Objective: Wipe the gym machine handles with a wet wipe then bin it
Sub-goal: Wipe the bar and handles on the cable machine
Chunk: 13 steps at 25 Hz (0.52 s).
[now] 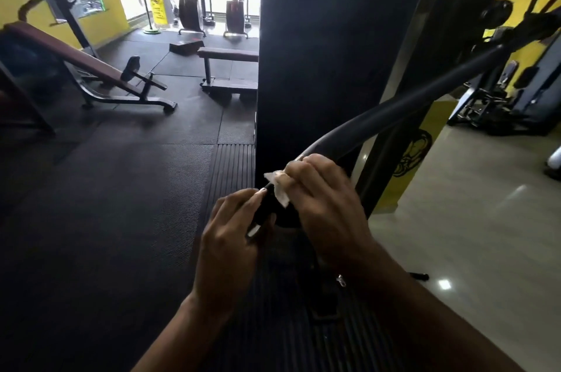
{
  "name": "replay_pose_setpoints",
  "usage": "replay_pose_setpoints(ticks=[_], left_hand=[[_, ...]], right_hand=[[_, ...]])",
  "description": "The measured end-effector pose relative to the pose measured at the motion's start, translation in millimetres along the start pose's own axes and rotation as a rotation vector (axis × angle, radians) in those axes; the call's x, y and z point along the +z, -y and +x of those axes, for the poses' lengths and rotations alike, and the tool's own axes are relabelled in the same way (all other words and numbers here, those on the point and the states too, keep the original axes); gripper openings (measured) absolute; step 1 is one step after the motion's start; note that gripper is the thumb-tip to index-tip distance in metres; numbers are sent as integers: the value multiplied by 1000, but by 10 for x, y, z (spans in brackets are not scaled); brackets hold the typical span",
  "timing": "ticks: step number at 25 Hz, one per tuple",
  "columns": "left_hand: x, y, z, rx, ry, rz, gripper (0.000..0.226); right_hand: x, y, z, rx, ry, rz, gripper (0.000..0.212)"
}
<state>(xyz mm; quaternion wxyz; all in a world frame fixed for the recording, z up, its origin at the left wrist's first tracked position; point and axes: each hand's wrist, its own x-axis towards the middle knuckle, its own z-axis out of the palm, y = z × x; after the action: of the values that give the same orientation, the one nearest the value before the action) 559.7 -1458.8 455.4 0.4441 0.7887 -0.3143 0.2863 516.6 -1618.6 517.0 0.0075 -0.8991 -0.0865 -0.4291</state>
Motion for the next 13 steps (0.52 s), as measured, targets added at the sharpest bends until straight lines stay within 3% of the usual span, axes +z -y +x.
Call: replay_pose_setpoints(ticks=[3,4,6,8,11,13], left_hand=[[34,102,42,22,3,-30,32],[48,125,46,23,10,-46,32],[79,160,46,32,39,-96,32],[110,182,64,59,63,-136,33],[193,181,109,32,86,-144,34],[254,195,108,-2,108,-147,39]], right_hand=[[-118,-109,291,195,32,-26,24],[-140,-90,390,199,127,-39,24],[-95,43,500,-34,463,-107,21],[-86,19,599,-183,651,-104,18],[-218,-294,839,-31,627,-174,13],[-155,-302,811,-68,642,-193,13]])
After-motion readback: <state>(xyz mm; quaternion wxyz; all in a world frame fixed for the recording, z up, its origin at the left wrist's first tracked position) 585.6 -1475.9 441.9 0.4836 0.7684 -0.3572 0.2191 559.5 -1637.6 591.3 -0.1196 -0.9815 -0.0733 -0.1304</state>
